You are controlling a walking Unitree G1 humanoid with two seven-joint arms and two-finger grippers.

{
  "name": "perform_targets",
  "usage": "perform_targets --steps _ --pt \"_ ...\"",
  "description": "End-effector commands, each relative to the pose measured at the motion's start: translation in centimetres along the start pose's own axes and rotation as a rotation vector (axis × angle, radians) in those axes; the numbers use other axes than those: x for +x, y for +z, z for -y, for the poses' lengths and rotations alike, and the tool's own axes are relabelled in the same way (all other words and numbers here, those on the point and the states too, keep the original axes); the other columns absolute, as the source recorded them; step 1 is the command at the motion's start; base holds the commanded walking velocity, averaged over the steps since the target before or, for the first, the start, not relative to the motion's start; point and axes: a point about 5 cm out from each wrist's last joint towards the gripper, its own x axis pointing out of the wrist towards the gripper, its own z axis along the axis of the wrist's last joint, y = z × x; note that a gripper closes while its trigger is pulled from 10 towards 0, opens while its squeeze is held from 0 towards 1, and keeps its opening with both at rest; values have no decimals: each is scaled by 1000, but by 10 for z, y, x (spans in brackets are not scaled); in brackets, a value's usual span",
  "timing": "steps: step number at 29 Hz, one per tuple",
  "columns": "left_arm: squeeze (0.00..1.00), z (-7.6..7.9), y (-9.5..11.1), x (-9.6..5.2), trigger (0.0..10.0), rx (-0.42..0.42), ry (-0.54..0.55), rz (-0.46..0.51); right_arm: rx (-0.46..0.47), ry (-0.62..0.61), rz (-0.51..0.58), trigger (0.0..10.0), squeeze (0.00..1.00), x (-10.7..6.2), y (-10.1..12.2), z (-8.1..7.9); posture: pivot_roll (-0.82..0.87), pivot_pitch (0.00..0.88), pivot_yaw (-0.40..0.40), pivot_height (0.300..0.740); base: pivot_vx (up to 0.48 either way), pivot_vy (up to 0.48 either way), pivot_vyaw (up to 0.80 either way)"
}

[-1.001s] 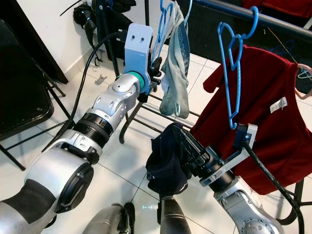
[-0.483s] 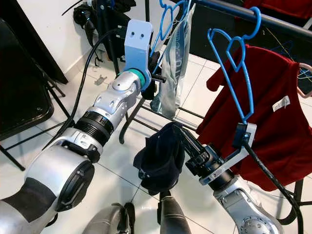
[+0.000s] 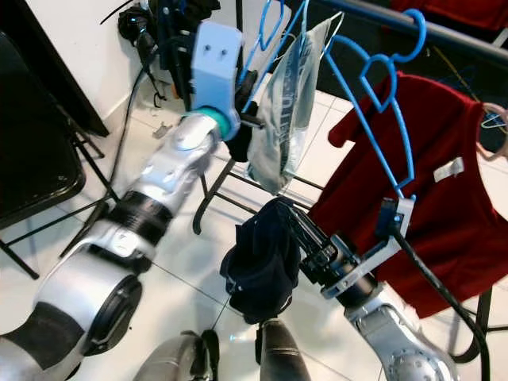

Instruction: Hang hanger

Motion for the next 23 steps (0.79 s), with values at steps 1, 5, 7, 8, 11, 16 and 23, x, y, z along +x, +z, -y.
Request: perform_targets --steps 1,5,7,8,11,16,23 --pt "0 3 -1 -4 10000 20 -34 -8 -3 22 7 0 0 -1 2 -4 -138 200 108 740 0 0 0" --pt "0 -13 -19 -27 10000 -2 -45 -49 -15 44 1 0 0 3 5 -6 -133 205 105 740 0 0 0" --pt "0 -20 -24 -38 10000 -48 -47 -57 -23 58 -7 0 0 4 6 -8 -125 208 96 740 0 0 0" --pt "0 -20 -24 -38 10000 -48 -47 -57 -23 58 -7 0 0 4 6 -8 -125 208 96 740 0 0 0" --pt "0 -25 -28 -51 10000 -72 -66 -61 -32 73 -19 0 0 7 8 -9 -114 210 87 740 0 0 0" --pt "0 -32 -33 -77 10000 -137 -109 -43 -47 101 -51 0 0 12 11 -9 -103 212 73 740 0 0 0" --pt "0 -48 -38 -112 10000 -108 -232 -46 -68 138 -109 0 0 16 11 -9 -92 215 51 740 0 0 0"
